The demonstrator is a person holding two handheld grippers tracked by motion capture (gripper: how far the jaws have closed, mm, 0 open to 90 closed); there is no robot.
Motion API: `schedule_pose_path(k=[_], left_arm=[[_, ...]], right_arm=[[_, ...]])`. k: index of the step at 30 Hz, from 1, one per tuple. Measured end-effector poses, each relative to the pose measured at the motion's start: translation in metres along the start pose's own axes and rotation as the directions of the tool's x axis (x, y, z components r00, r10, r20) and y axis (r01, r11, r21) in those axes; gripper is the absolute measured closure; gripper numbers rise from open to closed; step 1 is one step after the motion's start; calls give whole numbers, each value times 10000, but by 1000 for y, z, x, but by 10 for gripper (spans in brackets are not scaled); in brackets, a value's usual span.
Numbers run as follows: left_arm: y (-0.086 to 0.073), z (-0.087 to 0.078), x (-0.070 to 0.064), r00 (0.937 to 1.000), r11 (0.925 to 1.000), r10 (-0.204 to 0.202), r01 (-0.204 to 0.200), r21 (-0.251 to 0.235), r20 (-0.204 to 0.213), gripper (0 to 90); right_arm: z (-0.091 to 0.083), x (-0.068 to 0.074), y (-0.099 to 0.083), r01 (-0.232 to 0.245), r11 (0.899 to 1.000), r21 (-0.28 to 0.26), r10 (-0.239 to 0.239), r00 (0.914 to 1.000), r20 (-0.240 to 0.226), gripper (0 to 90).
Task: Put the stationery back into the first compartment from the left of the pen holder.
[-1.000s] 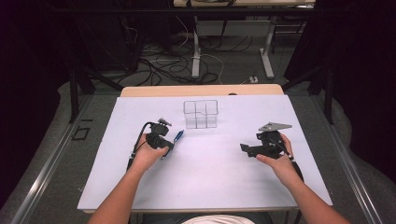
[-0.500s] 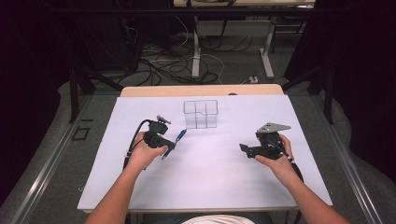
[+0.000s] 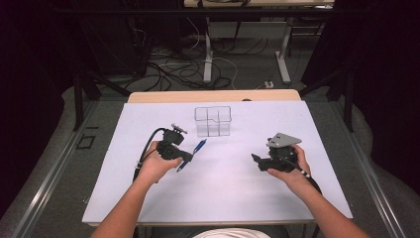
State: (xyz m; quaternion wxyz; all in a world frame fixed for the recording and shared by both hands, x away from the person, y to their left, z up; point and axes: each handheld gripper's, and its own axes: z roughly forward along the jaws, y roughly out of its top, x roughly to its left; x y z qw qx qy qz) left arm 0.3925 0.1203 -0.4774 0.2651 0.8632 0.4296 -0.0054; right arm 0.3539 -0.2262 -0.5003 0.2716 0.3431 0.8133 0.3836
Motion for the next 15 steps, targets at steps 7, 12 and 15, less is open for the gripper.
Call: schedule_pose_path(k=[7,12,15], left_arm=[[0,6,-11,9994,9999,108,-112,122,340,794],[1,10,-21,9978,9990,359,-373,245,550,794],[1,12,-25,9968,9983,485,-504,277,641,794]], right_arm=[[-2,7,6,1362,9906,-113,-1360,9906,145,233],[-3,15,8,2212,9738,-528,-2205,9752,194,233],[-3,23,10,3166,9467,-590,-3140,9481,496,233]])
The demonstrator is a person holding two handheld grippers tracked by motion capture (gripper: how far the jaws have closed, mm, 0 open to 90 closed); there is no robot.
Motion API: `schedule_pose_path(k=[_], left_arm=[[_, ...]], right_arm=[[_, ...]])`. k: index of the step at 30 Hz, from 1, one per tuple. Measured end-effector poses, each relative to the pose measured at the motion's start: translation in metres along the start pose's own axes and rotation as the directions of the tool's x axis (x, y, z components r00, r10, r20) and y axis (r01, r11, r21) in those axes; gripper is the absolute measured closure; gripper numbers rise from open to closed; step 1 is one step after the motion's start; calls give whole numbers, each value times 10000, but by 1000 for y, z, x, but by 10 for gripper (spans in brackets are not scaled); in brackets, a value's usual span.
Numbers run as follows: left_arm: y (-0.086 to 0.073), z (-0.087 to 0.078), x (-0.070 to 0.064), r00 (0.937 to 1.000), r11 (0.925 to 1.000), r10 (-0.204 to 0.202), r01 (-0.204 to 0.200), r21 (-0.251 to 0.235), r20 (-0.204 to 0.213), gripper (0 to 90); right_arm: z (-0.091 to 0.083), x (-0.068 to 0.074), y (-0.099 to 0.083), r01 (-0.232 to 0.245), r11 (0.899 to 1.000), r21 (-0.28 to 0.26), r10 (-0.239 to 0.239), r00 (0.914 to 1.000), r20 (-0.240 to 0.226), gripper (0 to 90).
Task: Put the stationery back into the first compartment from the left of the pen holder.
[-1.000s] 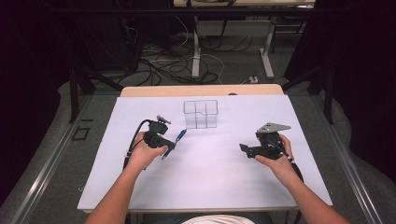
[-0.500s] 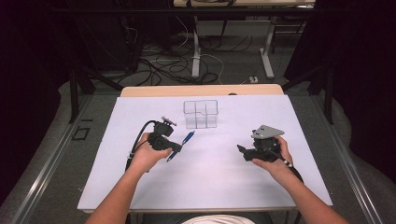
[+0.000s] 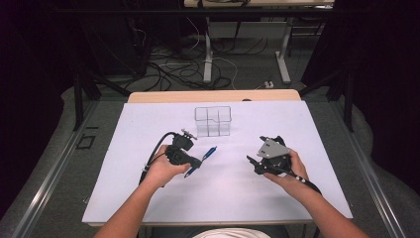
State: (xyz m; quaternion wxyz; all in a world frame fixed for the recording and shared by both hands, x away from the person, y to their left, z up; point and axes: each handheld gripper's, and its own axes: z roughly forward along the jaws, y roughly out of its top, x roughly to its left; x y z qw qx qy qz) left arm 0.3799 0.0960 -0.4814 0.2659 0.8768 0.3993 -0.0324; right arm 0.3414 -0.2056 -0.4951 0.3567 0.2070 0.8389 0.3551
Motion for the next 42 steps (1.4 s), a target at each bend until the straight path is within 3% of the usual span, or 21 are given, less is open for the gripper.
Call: schedule_pose_path(k=[3,7,12,17,19,20,22,23,24,26,29,31,33,34,35,37,38,39,40,41,42], left_arm=[[0,2,-3,9999,10000,-15,15,6,150,794],[0,4,-6,9997,10000,61,-63,67,254,794],[1,5,-11,9990,9999,113,-118,115,424,794],[1,7,-14,9987,9998,128,-136,160,501,794],[2,8,-15,9983,9997,194,-201,133,541,794],[2,8,-16,9983,9998,130,-138,148,563,794],[2,7,-16,9979,9998,100,-112,175,639,794],[2,8,-17,9978,9998,99,-111,171,655,794],[2,8,-17,9977,9998,98,-111,193,669,794],[2,8,-16,9970,9997,97,-114,216,767,794],[1,8,-16,9964,9998,62,-78,187,842,794],[1,7,-15,9959,9996,133,-155,233,898,794],[1,7,-15,9956,9996,132,-153,221,930,794],[2,7,-15,9955,9996,158,-179,216,934,794],[2,7,-15,9954,9996,149,-170,213,942,794],[2,7,-15,9946,9994,197,-224,252,1020,794],[2,7,-16,9945,9996,128,-153,241,1036,794],[2,7,-16,9943,9995,151,-179,259,1053,794],[2,7,-17,9942,9996,78,-106,255,1069,794],[2,7,-17,9939,9996,55,-86,279,1098,794],[2,8,-18,9937,9996,52,-84,279,1120,794]], right_arm=[[1,7,4,815,9967,-1,-815,9966,-88,263],[2,18,9,1729,9848,144,-1724,9847,-269,300],[4,28,14,2676,9635,73,-2672,9631,-329,320],[7,34,19,3516,9361,-101,-3514,9336,-704,338],[8,37,21,3960,9182,-85,-3954,9151,-794,346],[10,39,22,4532,8912,-168,-4528,8872,-883,346],[12,43,22,4433,8959,-280,-4439,8914,-908,352],[12,44,24,4714,8813,-332,-4723,8762,-956,361],[12,46,24,4855,8733,-409,-4871,8682,-947,364],[13,48,26,5399,8401,-519,-5423,8342,-1003,374],[13,55,29,5654,8228,-576,-5683,8178,-908,386],[14,56,31,6171,7837,-706,-6211,7788,-878,395],[16,59,34,6530,7536,-758,-6573,7495,-789,401],[16,59,34,6530,7536,-758,-6573,7495,-789,401],[16,60,34,6614,7467,-710,-6652,7420,-829,404],[17,62,36,6843,7243,-843,-6895,7201,-780,407],[18,62,37,7041,7050,-852,-7091,7014,-716,411],[18,63,37,7023,7059,-925,-7082,7019,-754,414],[18,63,38,7181,6900,-909,-7238,6859,-752,417],[19,65,38,7211,6871,-895,-7266,6831,-742,422],[18,65,39,7397,6685,-771,-7436,6631,-857,429]])
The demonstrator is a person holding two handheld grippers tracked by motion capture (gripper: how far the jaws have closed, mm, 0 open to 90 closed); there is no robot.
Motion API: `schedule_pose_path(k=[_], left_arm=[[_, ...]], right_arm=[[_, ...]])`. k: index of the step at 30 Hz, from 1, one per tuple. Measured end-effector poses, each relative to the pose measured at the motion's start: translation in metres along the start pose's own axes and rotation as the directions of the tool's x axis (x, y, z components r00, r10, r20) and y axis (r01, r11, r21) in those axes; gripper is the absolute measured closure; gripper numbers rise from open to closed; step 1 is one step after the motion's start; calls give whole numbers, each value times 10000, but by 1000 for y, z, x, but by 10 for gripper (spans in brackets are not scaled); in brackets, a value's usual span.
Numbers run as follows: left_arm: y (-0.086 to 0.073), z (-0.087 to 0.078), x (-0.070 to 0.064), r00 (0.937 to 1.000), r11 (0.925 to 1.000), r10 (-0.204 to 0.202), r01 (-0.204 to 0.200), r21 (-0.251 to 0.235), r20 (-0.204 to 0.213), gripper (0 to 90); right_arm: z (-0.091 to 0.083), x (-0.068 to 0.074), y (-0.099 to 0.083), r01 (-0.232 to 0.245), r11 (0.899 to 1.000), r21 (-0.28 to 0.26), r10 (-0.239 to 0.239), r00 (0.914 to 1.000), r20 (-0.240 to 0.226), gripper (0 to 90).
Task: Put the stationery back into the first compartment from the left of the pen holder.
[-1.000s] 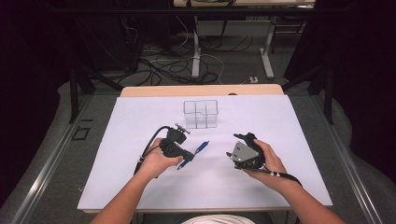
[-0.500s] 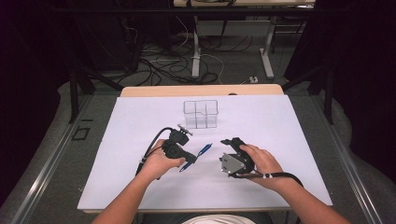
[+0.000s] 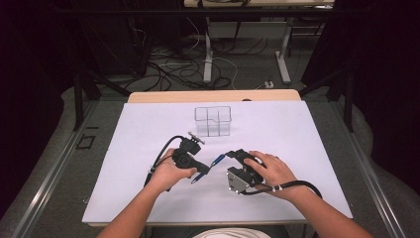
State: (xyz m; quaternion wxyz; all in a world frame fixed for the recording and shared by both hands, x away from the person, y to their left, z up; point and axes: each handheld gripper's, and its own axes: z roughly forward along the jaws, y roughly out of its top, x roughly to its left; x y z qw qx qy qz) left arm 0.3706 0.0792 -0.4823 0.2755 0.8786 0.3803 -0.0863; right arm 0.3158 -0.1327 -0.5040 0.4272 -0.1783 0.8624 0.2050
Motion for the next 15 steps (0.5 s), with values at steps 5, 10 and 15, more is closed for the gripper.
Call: schedule_pose_path(k=[5,10,15], left_arm=[[1,1,-2,9999,10000,-6,7,-30,126,794],[1,1,-2,9998,10000,-11,12,-31,213,794],[1,1,-2,9995,9999,-92,93,-36,312,794]], right_arm=[[2,1,4,717,9973,-132,-714,9973,160,475],[6,1,5,993,9948,-212,-990,9950,162,509],[7,1,7,1263,9919,-163,-1263,9920,1,534]])
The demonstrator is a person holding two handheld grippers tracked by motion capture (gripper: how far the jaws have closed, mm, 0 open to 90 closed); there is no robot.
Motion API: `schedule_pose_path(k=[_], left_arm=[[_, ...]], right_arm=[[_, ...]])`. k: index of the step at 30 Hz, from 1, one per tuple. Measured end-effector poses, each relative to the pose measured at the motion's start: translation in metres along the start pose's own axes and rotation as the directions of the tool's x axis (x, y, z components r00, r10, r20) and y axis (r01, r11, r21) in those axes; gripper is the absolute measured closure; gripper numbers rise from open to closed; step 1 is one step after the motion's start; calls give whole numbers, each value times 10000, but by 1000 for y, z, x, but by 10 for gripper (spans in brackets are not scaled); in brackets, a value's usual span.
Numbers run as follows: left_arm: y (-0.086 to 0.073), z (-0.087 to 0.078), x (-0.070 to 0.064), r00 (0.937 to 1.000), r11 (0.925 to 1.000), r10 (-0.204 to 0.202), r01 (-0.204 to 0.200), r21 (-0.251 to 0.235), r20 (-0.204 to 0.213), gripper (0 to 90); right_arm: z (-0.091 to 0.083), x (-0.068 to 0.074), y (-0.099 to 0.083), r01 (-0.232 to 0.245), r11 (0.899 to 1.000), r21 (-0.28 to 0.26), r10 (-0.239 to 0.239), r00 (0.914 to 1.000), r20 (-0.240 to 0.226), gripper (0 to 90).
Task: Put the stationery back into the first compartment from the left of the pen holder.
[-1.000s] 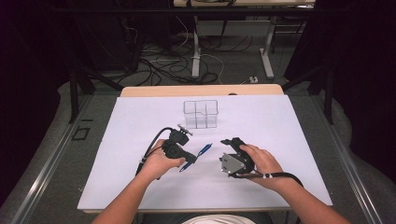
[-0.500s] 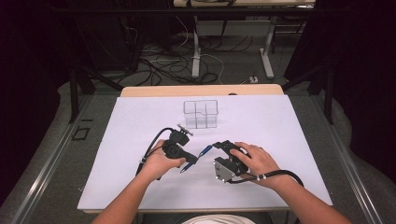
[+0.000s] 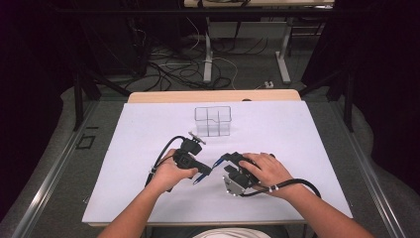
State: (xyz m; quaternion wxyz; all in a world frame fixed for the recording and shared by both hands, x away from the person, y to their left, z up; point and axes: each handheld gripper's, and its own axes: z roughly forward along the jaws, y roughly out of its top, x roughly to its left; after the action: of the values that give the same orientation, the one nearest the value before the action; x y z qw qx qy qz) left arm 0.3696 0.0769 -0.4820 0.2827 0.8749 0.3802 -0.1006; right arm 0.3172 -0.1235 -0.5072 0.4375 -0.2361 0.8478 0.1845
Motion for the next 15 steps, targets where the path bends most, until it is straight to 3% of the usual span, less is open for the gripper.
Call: schedule_pose_path(k=[3,4,8,9,10,15], left_arm=[[0,0,0,9999,10000,-41,41,-14,126,794],[1,0,0,9998,10000,-19,19,-13,189,794],[1,-1,0,9990,9998,-193,194,-35,409,794],[1,-2,1,9986,9997,-221,223,-45,475,794],[1,-2,1,9983,9997,-231,234,-47,527,794],[1,-1,0,9981,9998,-185,188,-32,587,794]], right_arm=[[2,0,1,182,9998,-24,-182,9995,252,542],[2,0,2,253,9996,112,-253,9997,62,545],[4,-1,3,424,9991,97,-426,9990,135,551],[4,0,3,452,9990,27,-453,9972,596,553],[4,-2,3,474,9988,105,-475,9987,159,558],[6,-1,5,695,9976,49,-696,9975,131,604]])
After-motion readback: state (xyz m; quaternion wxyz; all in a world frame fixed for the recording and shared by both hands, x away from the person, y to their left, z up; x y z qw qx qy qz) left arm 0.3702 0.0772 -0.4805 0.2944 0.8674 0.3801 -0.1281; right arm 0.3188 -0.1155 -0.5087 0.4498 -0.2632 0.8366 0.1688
